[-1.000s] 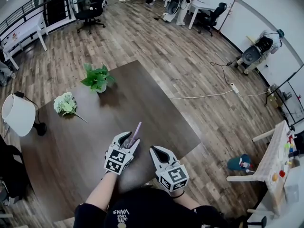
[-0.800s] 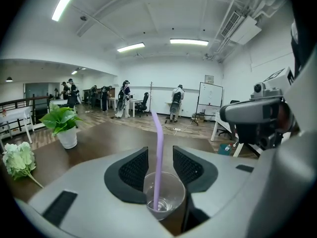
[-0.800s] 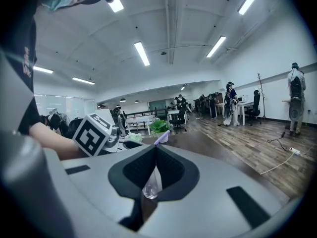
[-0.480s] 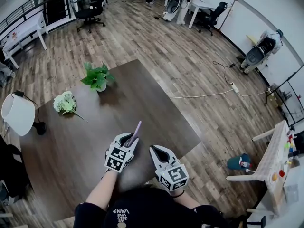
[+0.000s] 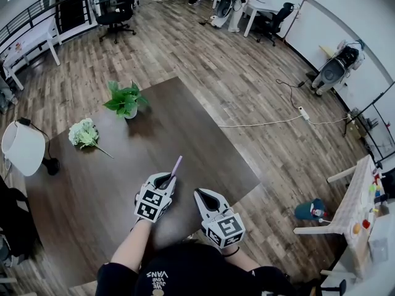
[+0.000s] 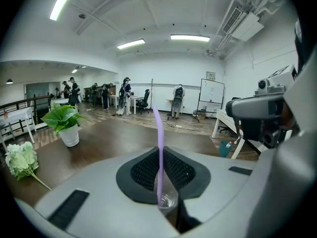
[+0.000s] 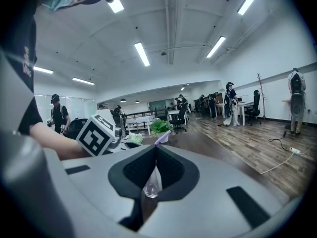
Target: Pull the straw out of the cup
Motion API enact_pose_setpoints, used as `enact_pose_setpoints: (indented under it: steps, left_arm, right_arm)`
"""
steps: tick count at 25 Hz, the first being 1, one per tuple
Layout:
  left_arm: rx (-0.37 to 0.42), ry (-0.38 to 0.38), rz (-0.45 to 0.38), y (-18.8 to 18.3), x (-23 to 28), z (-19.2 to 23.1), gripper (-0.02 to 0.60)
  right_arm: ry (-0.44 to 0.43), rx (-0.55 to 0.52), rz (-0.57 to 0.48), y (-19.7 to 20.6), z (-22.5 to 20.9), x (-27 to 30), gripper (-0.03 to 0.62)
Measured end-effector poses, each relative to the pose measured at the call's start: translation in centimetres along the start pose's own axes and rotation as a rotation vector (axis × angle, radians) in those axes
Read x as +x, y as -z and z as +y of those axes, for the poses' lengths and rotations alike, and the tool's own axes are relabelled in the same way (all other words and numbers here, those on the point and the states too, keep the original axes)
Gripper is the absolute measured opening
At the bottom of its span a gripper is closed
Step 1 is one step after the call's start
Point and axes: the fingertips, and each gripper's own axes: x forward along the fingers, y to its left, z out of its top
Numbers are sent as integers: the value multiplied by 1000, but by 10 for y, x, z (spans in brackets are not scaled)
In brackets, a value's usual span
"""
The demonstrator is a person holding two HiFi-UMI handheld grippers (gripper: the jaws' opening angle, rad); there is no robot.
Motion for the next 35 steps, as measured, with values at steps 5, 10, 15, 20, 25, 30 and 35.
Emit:
enact_pose_setpoints:
  steps: [5, 10, 15, 20, 25, 30, 35]
  left_arm:
    - [-2, -11, -3, -3, -3, 0, 32]
    - [2, -36, -49, -14, -11, 3, 32]
    - [6, -47, -98, -28, -18, 4, 31]
    - [8, -58, -149, -43, -32, 6, 31]
    - [7, -70, -204, -61, -48, 4, 31]
    - [14, -79, -263, -80, -68, 1, 31]
    - [11, -88, -302, -91, -82, -2, 31]
  right_arm:
    - [1, 3, -4, -2, 0, -3, 17]
    - [-2, 4, -5, -1, 1, -5, 17]
    - [-6, 2, -9, -2, 1, -6, 17]
    - [-9, 0, -13, -3, 4, -6, 17]
    - [-20, -3, -14, -3, 9, -8, 17]
    - [-32, -4, -16, -3, 15, -10, 17]
    - [-40, -8, -16, -3, 19, -13, 17]
